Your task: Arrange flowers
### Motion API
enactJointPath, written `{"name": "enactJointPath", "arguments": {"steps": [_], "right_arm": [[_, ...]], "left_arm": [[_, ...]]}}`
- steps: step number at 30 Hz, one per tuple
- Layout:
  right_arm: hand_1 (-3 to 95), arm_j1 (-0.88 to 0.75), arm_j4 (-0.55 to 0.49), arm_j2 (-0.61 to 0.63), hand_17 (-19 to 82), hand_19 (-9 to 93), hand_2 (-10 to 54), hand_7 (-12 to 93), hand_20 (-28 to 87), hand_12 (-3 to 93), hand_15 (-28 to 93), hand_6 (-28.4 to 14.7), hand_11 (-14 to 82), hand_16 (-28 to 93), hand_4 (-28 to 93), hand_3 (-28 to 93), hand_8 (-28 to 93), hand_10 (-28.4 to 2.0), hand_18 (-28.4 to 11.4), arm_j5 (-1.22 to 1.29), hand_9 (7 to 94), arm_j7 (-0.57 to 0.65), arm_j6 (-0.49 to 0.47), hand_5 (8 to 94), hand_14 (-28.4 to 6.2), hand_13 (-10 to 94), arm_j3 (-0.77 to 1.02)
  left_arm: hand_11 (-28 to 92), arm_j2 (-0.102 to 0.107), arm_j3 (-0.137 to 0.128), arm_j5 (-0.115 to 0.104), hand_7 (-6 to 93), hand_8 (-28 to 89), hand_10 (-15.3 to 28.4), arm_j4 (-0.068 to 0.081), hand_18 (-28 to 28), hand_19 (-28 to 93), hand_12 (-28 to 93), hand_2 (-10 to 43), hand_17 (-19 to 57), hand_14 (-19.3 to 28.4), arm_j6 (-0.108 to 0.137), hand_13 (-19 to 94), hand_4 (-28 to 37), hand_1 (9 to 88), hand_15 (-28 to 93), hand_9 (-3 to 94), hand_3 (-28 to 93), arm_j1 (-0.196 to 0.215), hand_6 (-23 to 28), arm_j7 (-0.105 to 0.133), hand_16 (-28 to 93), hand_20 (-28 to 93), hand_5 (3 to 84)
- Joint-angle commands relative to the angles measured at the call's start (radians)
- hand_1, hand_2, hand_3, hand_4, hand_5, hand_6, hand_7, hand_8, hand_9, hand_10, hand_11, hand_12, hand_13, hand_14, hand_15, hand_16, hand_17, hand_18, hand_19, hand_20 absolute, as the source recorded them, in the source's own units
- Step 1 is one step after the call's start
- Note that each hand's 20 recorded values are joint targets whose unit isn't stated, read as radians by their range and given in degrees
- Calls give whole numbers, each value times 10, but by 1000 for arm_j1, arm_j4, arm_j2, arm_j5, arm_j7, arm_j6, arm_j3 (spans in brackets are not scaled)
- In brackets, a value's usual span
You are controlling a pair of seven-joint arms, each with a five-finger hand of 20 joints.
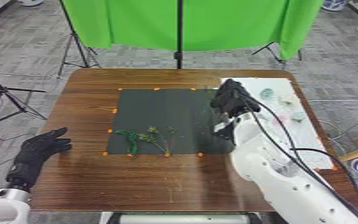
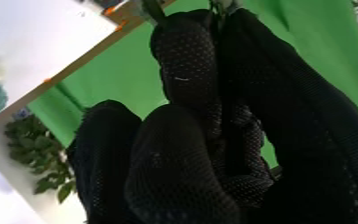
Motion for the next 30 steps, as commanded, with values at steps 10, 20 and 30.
{"name": "enactJointPath", "arguments": {"steps": [10,20,30], "right_arm": [[562,-116,-18,-84,766,932,-95,276,544,265,698,-59,465,229,58,568,212,-111,-88,-28,930,2,-107,843,2,937,-23],[549,-136,-5,-106,764,932,-95,280,519,260,687,-58,452,224,54,560,205,-110,-79,-18,930,-1,-115,838,0,937,-25],[519,-139,4,-105,760,932,-95,281,491,256,669,-60,435,221,28,541,194,-114,-76,-10,930,-7,-103,835,-8,937,-21]], "left_arm": [[223,-6,-10,2,69,-54,157,-4,153,196,131,115,82,207,-25,410,-272,281,299,492,627,14,85,-26,-12,216,481],[222,-3,-10,3,67,-53,156,-4,155,199,131,114,79,206,-35,408,-272,280,301,489,627,13,86,-32,-13,217,479],[221,11,7,0,67,-53,157,4,156,195,132,113,79,207,-8,406,-274,279,299,488,626,3,85,9,-13,213,478]]}}
